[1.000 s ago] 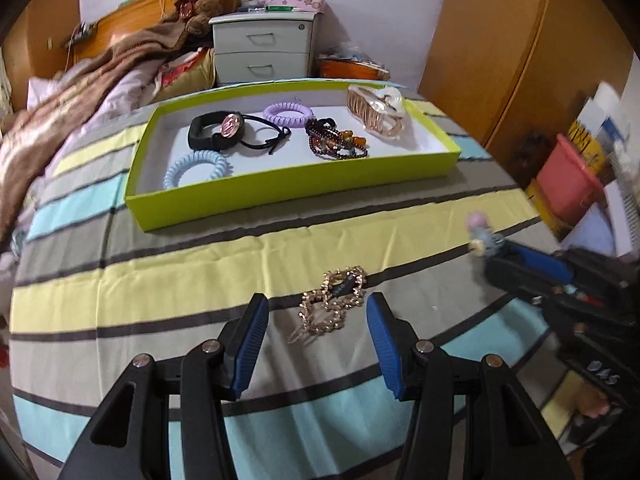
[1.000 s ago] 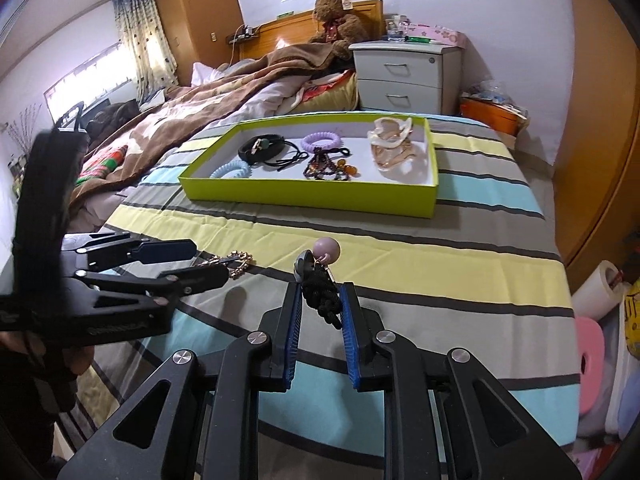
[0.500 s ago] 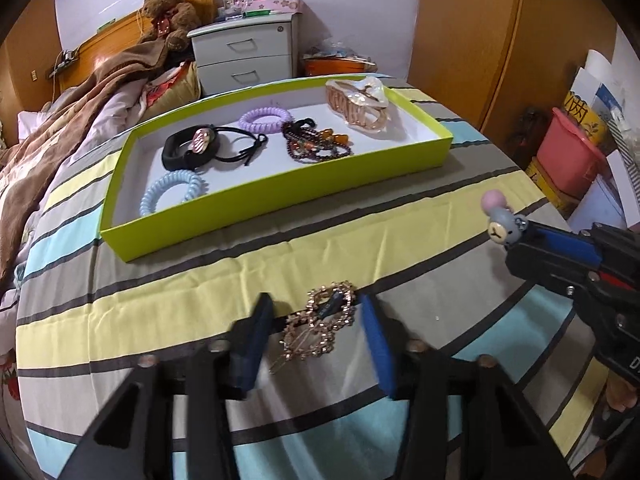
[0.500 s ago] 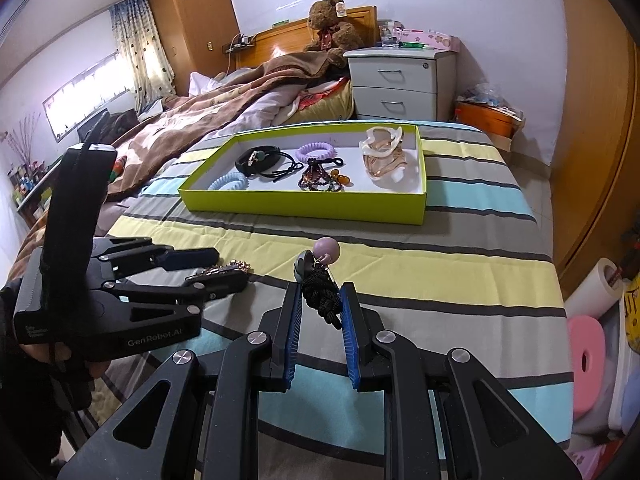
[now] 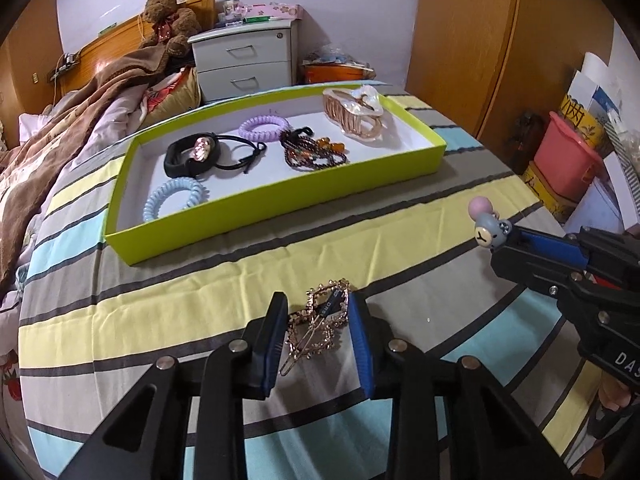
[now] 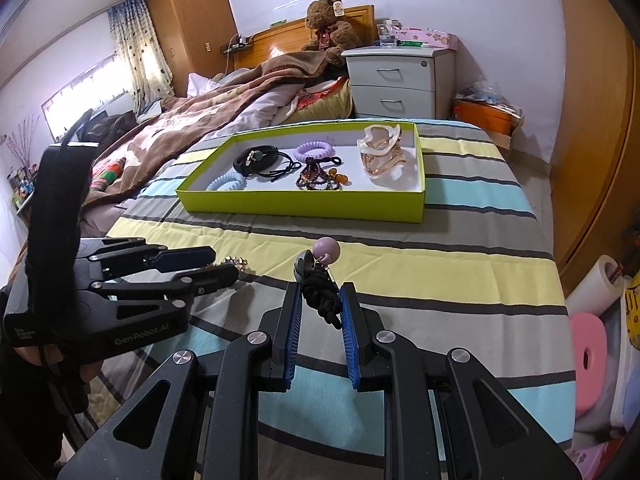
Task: Organize jewelry
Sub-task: 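Grasp the gold rhinestone hair clip with the left tool while the right tool holds the keychain, then carry the hair clip and keychain with both tools over the green box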
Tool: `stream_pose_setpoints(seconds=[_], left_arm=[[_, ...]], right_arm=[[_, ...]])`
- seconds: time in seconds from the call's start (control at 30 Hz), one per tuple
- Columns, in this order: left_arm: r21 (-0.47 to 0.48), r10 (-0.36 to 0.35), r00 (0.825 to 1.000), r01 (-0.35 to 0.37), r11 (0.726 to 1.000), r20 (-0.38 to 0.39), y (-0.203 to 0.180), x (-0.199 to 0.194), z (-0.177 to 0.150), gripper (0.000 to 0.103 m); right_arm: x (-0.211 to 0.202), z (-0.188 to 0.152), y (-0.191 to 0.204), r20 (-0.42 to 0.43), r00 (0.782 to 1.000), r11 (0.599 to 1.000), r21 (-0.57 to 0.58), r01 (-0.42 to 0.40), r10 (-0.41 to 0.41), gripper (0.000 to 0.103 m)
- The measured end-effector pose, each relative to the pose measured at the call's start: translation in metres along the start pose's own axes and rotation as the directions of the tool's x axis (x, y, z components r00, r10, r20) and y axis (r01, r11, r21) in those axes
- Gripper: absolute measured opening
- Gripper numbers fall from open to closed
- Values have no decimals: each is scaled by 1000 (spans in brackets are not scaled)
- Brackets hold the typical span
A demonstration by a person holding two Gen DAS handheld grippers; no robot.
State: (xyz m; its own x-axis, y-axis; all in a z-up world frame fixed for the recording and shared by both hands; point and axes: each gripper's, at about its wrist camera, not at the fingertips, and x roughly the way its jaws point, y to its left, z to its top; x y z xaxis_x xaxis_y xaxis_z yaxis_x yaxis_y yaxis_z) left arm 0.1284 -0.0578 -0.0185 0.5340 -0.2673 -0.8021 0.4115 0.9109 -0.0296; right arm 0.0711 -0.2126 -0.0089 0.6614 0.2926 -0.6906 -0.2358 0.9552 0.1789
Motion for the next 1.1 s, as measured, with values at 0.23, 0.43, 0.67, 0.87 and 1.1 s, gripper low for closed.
stream_pose_setpoints(seconds=[0.23, 0.43, 0.67, 0.87, 1.1], left_arm=[[-19, 2, 1000, -2, 1000, 19, 4, -7, 1, 32], [-29, 5, 999, -4, 1000, 37, 4, -16, 4, 32], [-44, 21, 997, -18, 999, 74, 9, -31, 13, 32], [-56, 33, 994, -27, 998, 108, 19, -42, 26, 32], [-64, 34, 989, -25, 998, 142, 31, -50, 45, 32]], right_arm=[[0, 0, 2, 3, 1000, 1000, -4, 0, 0, 20], [-6, 4, 3, 18, 1000, 1000, -8, 5, -5, 20], [-16, 18, 6, 51, 999, 1000, -22, 17, -16, 20], [-19, 30, 7, 70, 997, 999, -32, 29, -26, 20], [-18, 49, 9, 92, 995, 998, -47, 37, -33, 20]])
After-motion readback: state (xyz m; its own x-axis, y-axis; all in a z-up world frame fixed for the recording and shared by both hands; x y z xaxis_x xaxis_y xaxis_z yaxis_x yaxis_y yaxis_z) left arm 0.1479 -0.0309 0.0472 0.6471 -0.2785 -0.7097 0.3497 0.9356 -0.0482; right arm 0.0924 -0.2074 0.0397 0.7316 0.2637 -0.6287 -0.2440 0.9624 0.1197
